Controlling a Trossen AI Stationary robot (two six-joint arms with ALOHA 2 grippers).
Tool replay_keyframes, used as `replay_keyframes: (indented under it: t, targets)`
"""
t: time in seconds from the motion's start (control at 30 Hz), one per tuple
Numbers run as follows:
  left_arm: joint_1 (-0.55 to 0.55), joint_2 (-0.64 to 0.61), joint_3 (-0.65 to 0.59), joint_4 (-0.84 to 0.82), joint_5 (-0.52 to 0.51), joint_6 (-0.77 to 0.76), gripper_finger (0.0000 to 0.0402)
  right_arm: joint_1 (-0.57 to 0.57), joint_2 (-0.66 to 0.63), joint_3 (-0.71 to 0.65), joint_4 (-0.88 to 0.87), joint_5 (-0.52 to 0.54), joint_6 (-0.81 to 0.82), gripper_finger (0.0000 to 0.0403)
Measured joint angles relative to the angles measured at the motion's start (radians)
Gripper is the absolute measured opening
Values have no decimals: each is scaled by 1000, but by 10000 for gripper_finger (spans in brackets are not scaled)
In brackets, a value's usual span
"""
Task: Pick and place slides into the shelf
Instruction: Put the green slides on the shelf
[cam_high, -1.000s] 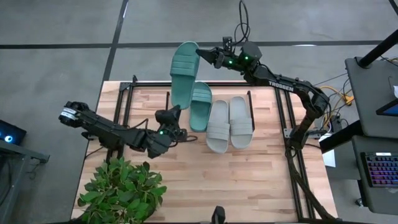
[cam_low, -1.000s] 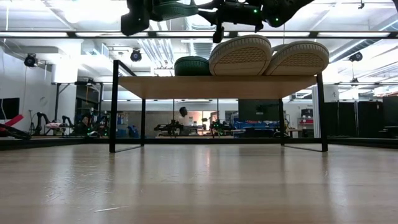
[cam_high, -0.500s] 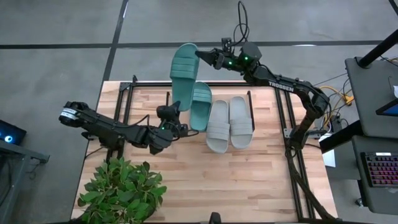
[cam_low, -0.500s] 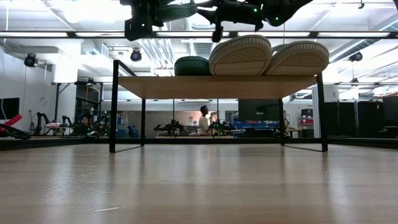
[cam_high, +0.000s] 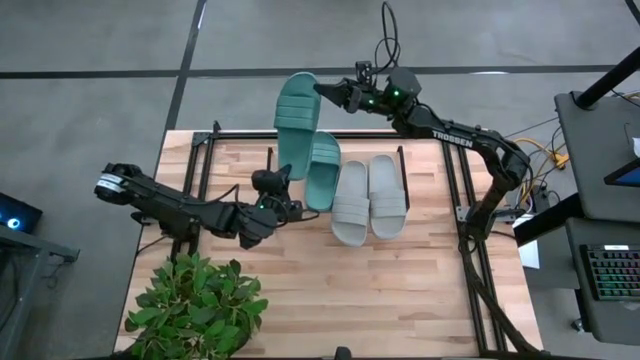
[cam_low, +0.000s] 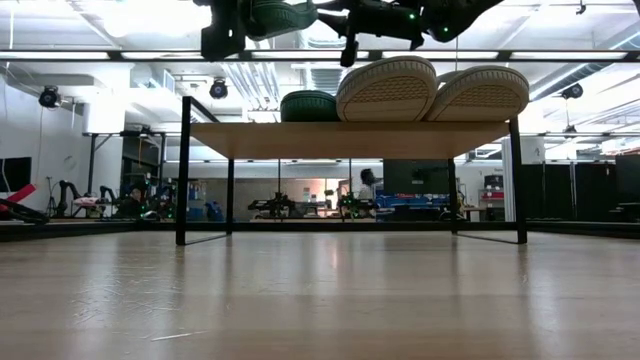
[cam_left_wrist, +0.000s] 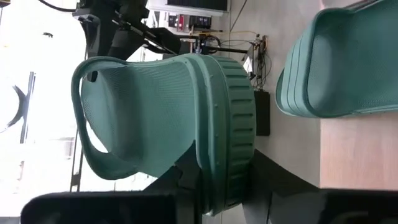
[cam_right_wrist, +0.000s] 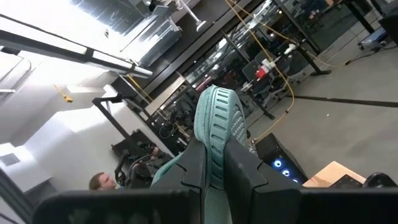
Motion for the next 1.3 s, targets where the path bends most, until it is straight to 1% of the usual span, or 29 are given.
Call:
replay_keyframes:
  t: [0.2,0.5,0.57,0.73,0.87,1.03,1.3]
  targets:
    - [-1,-22,0,0,15,0,47,-5,0,0,1,-13,-1,24]
    - [-57,-70,0,3,7,0,46,-26,-1,-2,-17,-41,-44,24]
    - [-63,-79,2,4,7,0,45,-33,-1,-2,-18,-43,-44,38]
    - [-66,-83,2,3,5,0,44,-59,-3,-3,-19,-53,-46,94]
    - [-66,-84,2,1,5,-1,44,-67,-12,-3,-19,-51,-55,114]
    - [-68,-84,2,0,4,0,44,-70,-30,-3,-20,-40,-117,116]
    - [-86,-83,2,-7,0,-3,42,-90,-74,-2,-20,-32,-198,102]
